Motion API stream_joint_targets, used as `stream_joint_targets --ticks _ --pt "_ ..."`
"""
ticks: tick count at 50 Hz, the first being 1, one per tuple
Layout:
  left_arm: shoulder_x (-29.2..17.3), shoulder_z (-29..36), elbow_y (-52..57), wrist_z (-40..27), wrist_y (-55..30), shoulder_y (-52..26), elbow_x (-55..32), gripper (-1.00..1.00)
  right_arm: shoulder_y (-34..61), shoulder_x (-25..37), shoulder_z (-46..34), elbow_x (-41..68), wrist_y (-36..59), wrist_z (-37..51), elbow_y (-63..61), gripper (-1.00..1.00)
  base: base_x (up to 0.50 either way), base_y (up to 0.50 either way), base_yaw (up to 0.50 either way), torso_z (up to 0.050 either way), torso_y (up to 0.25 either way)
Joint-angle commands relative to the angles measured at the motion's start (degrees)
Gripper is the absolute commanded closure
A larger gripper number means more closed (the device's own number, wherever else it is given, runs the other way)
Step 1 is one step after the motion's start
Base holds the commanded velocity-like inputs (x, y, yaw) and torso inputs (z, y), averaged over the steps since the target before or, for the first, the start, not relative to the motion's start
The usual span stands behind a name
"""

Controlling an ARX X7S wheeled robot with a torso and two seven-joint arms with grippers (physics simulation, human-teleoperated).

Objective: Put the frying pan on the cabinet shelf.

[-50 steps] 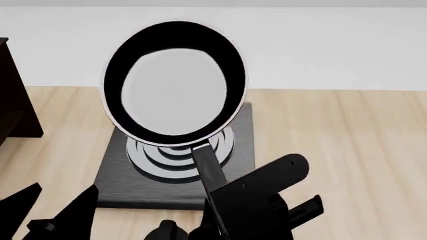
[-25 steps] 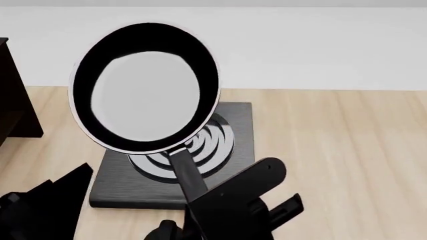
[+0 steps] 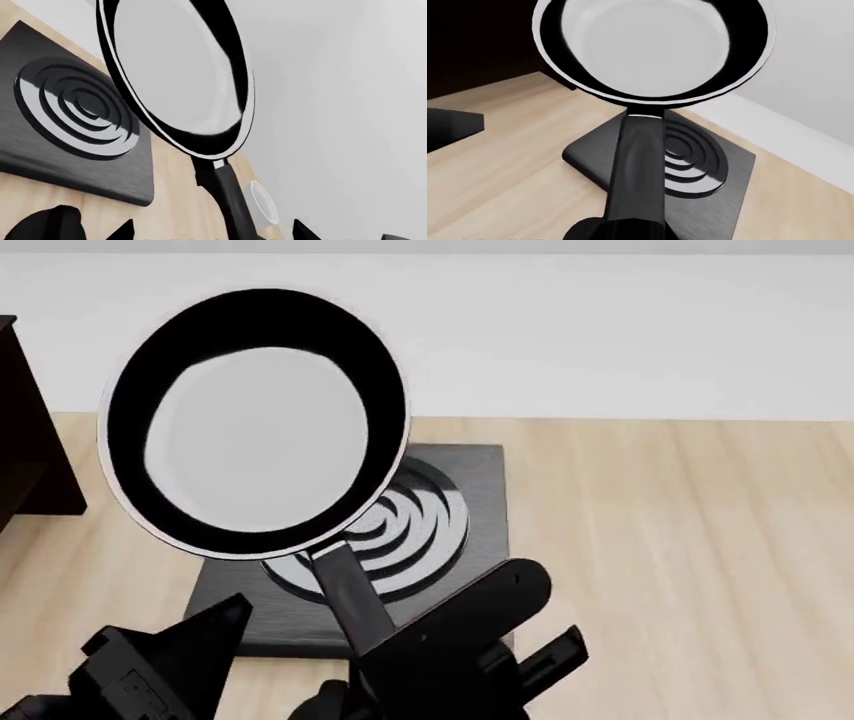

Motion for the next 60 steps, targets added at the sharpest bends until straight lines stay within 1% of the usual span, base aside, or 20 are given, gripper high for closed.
stream_joint_targets --ticks 1,29,43,49,52,60 --pt "1.8 2.6 -2.5 0.5 -0.1 -0.9 1.5 -1.0 1.2 0.3 0.0 -3.2 -1.2 -0.1 -1.0 1.0 0.0 0.0 0.0 0.0 0.0" --pt "2.3 5.3 -7.7 2.2 0.2 -3.8 0.0 -1.0 1.3 1.8 -4.1 -4.7 -4.5 -0.9 0.0 1.0 0.0 0.0 0.0 0.001 0.002" --pt "3.1 5.8 -11.9 4.5 1.3 -4.7 2.2 -1.0 1.3 2.5 -5.6 -5.4 -5.8 -1.0 0.4 1.0 0.0 0.0 0.0 0.0 0.001" --pt "3.9 7.2 -13.5 5.1 1.2 -5.2 2.8 -1.0 1.4 2.4 -5.4 -5.2 -5.7 -0.7 0.4 1.0 0.0 0.0 0.0 0.002 0.002" --pt "3.9 7.9 -14.8 6.7 0.9 -4.6 4.1 -1.0 1.2 2.6 -5.3 -5.1 -5.9 -0.7 0.4 1.0 0.0 0.0 0.0 0.0 0.003" --pt "4.2 8.9 -15.9 7.4 1.0 -4.1 5.0 -1.0 1.2 2.8 -5.6 -5.2 -6.3 -0.7 0.6 1.0 0.0 0.0 0.0 0.0 0.001"
